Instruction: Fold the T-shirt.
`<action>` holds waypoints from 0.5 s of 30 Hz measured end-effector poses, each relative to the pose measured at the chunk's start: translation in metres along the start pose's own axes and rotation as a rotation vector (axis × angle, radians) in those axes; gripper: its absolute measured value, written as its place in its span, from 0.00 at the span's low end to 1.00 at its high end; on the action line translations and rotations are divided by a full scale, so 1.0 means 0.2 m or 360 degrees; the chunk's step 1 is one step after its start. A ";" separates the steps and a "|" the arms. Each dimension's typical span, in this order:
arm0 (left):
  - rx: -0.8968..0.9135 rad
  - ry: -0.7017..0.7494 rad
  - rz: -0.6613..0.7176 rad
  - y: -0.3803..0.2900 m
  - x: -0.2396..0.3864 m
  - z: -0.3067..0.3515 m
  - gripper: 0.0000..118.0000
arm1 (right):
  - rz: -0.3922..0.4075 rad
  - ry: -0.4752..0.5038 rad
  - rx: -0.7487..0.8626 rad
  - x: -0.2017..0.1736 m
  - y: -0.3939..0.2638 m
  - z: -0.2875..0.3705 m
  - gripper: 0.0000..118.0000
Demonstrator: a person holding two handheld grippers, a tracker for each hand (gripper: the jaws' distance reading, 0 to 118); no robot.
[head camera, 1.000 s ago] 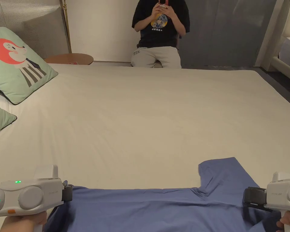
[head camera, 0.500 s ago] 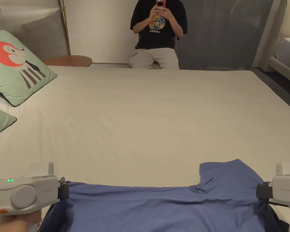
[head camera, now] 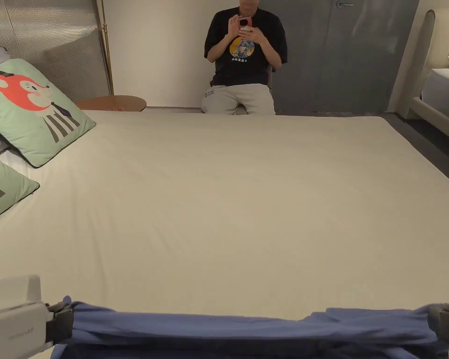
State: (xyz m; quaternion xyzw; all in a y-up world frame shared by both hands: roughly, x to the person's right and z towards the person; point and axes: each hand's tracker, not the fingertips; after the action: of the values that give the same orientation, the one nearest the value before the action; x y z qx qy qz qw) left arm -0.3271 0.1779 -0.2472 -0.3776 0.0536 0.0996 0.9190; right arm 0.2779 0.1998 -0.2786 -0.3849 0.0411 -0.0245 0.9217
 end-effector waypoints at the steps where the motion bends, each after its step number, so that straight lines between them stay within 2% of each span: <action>1: -0.0010 -0.0001 0.0013 -0.05 -0.02 0.03 0.03 | -0.0010 0.0005 -0.0015 0.01 -0.05 0.01 0.03; 9: -0.0134 0.0037 0.0054 -0.41 -0.09 0.15 0.03 | 0.0048 -0.0043 -0.0145 -0.01 -0.41 0.13 0.03; 15: -0.0208 0.0074 0.0070 -0.56 -0.12 0.14 0.03 | -0.0016 -0.0051 -0.0234 -0.02 -0.59 0.11 0.03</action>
State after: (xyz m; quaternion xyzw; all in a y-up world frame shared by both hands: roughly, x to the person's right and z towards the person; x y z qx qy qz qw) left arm -0.3242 0.1167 -0.1464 -0.4378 0.0766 0.1141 0.8885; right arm 0.2751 0.1321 -0.1794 -0.4521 0.0261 -0.0198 0.8913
